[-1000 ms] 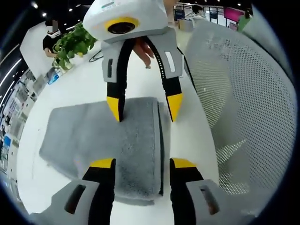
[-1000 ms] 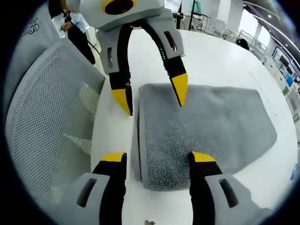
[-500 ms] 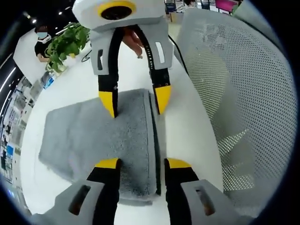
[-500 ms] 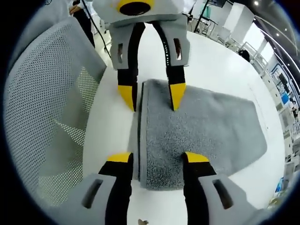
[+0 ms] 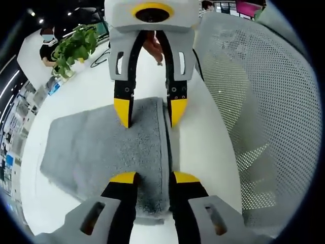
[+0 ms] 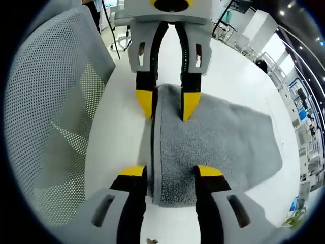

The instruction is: Fold the towel on the table until its edges align and the towel forms a compact rectangular stack.

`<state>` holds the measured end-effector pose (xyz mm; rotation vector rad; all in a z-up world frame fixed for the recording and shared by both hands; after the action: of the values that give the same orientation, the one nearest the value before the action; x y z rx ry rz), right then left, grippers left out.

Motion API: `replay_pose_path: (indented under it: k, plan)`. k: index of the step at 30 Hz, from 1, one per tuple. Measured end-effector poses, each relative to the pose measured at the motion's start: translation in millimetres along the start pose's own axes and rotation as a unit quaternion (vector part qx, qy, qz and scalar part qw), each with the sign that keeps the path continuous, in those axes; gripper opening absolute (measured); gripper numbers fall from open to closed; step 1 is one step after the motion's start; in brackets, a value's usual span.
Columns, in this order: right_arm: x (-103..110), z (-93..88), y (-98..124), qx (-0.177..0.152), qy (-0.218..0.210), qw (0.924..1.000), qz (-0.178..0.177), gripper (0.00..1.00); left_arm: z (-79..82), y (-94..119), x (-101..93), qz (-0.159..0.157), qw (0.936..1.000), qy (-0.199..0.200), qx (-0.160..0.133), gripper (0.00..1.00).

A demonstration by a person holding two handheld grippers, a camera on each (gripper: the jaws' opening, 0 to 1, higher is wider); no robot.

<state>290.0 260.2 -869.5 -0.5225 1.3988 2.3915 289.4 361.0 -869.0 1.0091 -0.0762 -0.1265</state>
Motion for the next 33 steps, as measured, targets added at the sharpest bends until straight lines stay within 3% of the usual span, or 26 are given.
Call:
replay_pose_path:
  k: [8, 21, 33]
  plan:
    - [7, 1.6, 3, -0.004, 0.048, 0.9988, -0.005, 0.31, -0.3, -1, 1.6, -0.004, 1.0000, 0.004, -0.005, 0.25]
    - [-1, 1.3, -6, 0.009, -0.036, 0.9991, 0.021, 0.22, -1.4, -7, 10.2, -0.023, 0.9997, 0.010, 0.005, 0.17]
    - [-7, -1.3, -19, 0.012, -0.013, 0.9996, 0.021, 0.09, 0.0, -6, 18.2, -0.035, 0.9991, 0.018, 0.017, 0.09]
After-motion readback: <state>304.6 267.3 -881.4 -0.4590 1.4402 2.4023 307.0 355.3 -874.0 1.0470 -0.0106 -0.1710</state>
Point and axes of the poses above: the point that each gripper's makers call its tool centre point, and the gripper's own axes: y roughly backward along the fingers, x roughly to its left, z roughly out of its top, the point moved 5 cm from there along y, roughly backward along the fingers, and after that the axes turned 15 degrees about -z, right-handed, at the moved point
